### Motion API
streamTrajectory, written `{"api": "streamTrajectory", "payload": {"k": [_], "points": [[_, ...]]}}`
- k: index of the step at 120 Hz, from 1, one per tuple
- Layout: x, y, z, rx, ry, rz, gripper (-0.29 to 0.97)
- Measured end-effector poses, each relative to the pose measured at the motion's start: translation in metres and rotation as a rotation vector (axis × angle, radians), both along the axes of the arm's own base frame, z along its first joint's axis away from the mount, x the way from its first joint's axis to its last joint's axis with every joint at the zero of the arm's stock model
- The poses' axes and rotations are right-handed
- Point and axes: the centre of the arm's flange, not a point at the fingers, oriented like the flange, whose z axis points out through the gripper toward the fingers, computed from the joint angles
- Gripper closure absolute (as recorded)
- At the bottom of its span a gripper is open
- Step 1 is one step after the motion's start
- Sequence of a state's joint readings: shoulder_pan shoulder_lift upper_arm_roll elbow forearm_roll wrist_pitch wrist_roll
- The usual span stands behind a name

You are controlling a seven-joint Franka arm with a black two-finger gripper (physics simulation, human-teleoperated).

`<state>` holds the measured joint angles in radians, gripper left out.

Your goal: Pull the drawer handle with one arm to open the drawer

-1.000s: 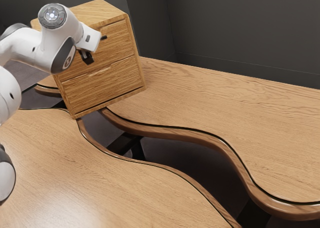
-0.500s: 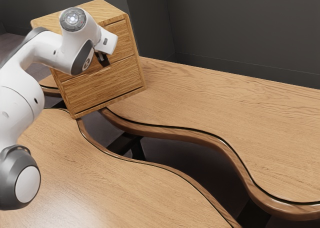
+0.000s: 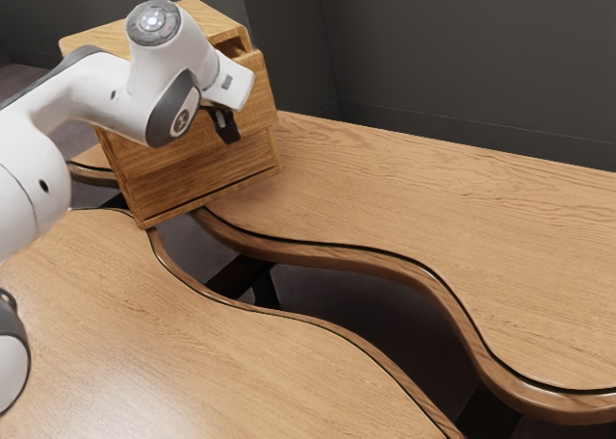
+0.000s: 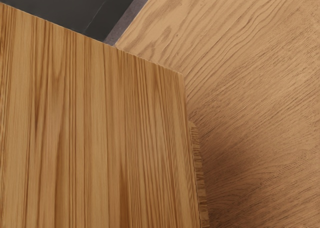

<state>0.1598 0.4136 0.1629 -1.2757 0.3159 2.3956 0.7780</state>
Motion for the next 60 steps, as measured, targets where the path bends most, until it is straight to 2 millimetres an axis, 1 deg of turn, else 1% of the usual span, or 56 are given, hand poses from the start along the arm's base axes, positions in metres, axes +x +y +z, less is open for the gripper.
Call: {"api": "streamTrajectory", "payload": {"k": [5, 12, 28, 35, 40, 42, 44, 45, 47, 49, 52, 53, 55, 58, 60], "points": [[-0.005, -0.012, 0.006, 0.008, 0.003, -0.017, 0.0], [-0.011, -0.023, 0.009, 0.013, 0.011, -0.032, 0.0], [-0.016, -0.05, 0.003, 0.01, 0.035, -0.067, -0.01], [-0.02, -0.061, 0.008, 0.015, 0.035, -0.083, 0.0], [-0.024, -0.066, 0.015, 0.019, 0.027, -0.09, 0.04], [-0.029, -0.068, 0.028, 0.021, 0.009, -0.093, 0.04], [-0.045, -0.072, 0.065, 0.028, -0.044, -0.097, 0.03], [-0.056, -0.076, 0.088, 0.031, -0.075, -0.1, 0.03], [-0.077, -0.086, 0.129, 0.039, -0.132, -0.109, 0.03], [-0.097, -0.097, 0.167, 0.048, -0.18, -0.119, 0.03], [-0.125, -0.116, 0.215, 0.055, -0.229, -0.13, 0.02], [-0.132, -0.122, 0.227, 0.05, -0.239, -0.133, 0.02], [-0.145, -0.134, 0.245, 0.032, -0.25, -0.141, 0.02], [-0.16, -0.152, 0.264, -0.027, -0.248, -0.158, 0.02], [-0.167, -0.164, 0.27, -0.104, -0.232, -0.172, 0.02]]}}
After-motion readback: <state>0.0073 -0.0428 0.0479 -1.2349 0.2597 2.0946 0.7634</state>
